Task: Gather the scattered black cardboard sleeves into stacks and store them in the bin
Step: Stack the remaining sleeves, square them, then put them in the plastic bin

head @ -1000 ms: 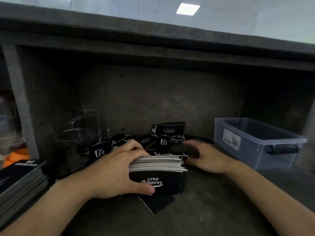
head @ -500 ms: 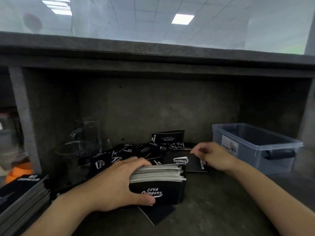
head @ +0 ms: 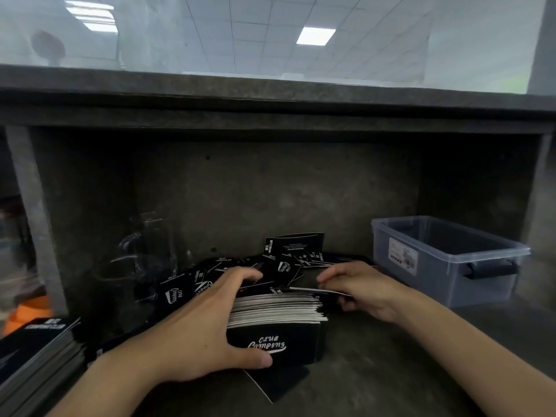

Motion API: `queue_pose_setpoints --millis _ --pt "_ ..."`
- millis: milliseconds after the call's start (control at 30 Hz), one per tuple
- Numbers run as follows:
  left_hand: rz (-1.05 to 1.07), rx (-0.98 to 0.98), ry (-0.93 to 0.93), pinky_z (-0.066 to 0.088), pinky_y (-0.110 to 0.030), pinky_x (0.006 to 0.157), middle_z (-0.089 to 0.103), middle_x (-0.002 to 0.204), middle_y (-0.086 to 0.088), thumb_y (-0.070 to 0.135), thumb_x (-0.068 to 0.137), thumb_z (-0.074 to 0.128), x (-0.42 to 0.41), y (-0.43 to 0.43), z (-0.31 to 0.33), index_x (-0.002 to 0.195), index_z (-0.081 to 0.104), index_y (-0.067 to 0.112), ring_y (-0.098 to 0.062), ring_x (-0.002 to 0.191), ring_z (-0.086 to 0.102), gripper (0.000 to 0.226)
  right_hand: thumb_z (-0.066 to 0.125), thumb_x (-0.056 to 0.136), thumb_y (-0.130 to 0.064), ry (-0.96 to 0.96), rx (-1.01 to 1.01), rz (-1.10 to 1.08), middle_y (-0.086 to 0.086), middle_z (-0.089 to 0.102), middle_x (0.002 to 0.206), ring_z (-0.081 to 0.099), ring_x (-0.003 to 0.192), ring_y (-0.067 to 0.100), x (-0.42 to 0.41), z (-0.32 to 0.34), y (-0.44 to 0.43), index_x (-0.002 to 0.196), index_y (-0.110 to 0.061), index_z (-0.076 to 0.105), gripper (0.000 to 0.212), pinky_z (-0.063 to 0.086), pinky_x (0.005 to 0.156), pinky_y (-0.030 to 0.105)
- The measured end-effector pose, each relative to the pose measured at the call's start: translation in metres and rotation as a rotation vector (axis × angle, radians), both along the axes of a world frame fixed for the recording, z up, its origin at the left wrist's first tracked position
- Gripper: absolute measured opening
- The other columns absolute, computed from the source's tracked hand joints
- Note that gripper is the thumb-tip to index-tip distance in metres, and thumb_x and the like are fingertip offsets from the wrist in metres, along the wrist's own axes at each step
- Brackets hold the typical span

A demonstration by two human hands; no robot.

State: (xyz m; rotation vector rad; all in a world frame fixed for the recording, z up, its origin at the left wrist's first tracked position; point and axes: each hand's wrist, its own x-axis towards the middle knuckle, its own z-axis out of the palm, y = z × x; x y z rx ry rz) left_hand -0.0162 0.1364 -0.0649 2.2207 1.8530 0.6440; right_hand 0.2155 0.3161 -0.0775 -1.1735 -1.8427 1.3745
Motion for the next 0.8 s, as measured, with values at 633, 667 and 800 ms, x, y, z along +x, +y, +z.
queue_pose_setpoints --millis 633,667,800 --pt "0.035 0.001 0.083 0.038 -0.011 0.101 0.034 0.129 0.048 0.081 0.064 0.073 0.004 -0.002 0.004 0.136 0.019 0.063 0.021 0.12 0.04 0.092 0.032 0.1 -0.066 -0.143 0.401 0.153 0.012 0.076 0.083 0.064 0.065 0.015 -0.013 -0.008 -0.014 0.087 -0.01 0.076 0.073 0.05 0.065 0.024" --pt "0.05 0.005 0.08 0.037 -0.013 0.104 0.031 0.135 0.046 0.082 0.063 0.074 0.003 -0.001 0.003 0.14 0.017 0.058 0.017 0.125 0.039 0.099 0.028 0.097 -0.071 -0.176 0.466 0.153 0.018 0.074 0.081 0.065 0.063 0.017 -0.015 -0.012 -0.015 0.084 -0.003 0.074 0.082 0.051 0.067 0.023" --pt "0.074 0.009 -0.024 0.033 -0.014 0.104 0.027 0.133 0.044 0.07 0.056 0.086 0.005 -0.001 0.002 0.142 -0.024 0.065 0.012 0.125 0.04 0.14 0.031 0.09 -0.079 -0.133 0.521 0.107 0.026 0.069 0.072 0.067 0.062 0.029 -0.023 -0.017 -0.013 0.081 0.014 0.063 0.099 0.052 0.062 0.022"
